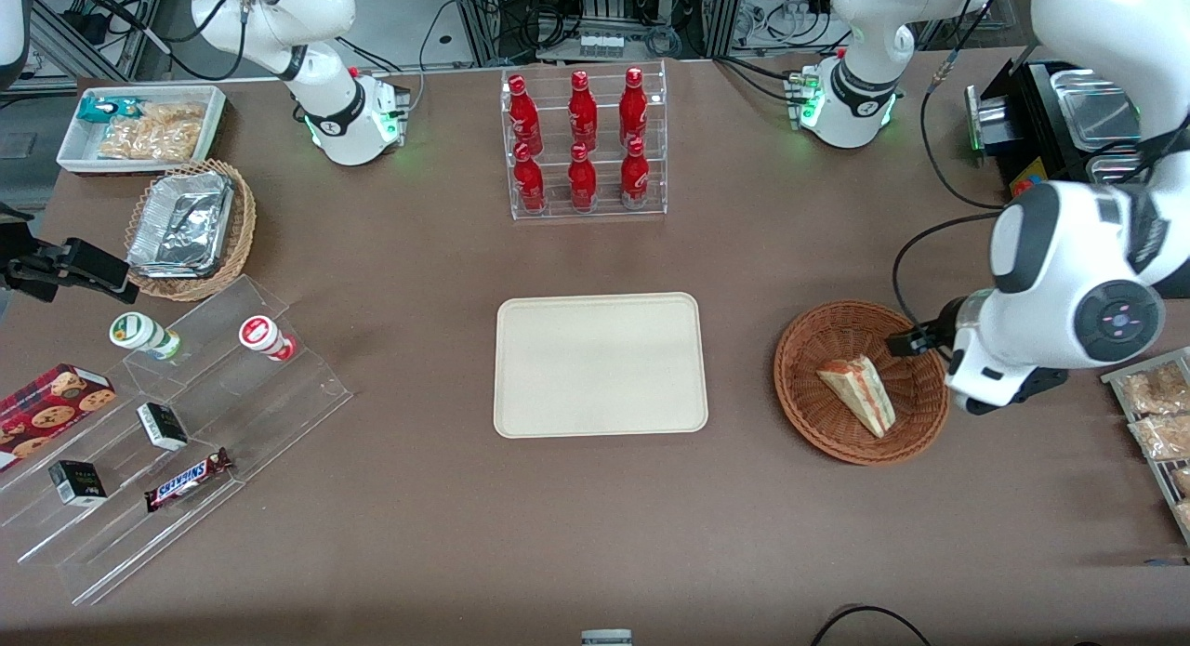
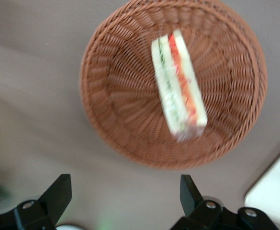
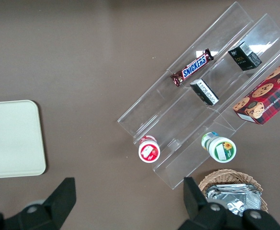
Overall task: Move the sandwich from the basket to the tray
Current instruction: 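Move the left gripper down over the wrapped sandwich in the wicker basket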
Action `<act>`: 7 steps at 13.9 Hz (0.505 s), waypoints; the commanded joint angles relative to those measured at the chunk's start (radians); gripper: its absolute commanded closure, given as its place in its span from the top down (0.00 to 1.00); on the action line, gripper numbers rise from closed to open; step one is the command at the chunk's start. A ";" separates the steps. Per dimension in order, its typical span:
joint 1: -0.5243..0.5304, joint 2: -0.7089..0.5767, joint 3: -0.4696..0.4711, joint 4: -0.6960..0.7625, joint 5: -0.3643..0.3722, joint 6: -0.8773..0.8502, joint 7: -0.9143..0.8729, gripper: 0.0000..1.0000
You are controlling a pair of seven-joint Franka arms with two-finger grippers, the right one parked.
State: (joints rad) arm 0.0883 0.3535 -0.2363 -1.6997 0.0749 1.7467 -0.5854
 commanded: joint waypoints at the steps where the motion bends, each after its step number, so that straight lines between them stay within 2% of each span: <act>1: -0.005 -0.013 -0.003 -0.083 -0.001 0.112 -0.100 1.00; 7: -0.028 0.102 -0.006 -0.075 0.000 0.281 -0.333 1.00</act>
State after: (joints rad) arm 0.0759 0.4232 -0.2430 -1.7826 0.0747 1.9775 -0.8303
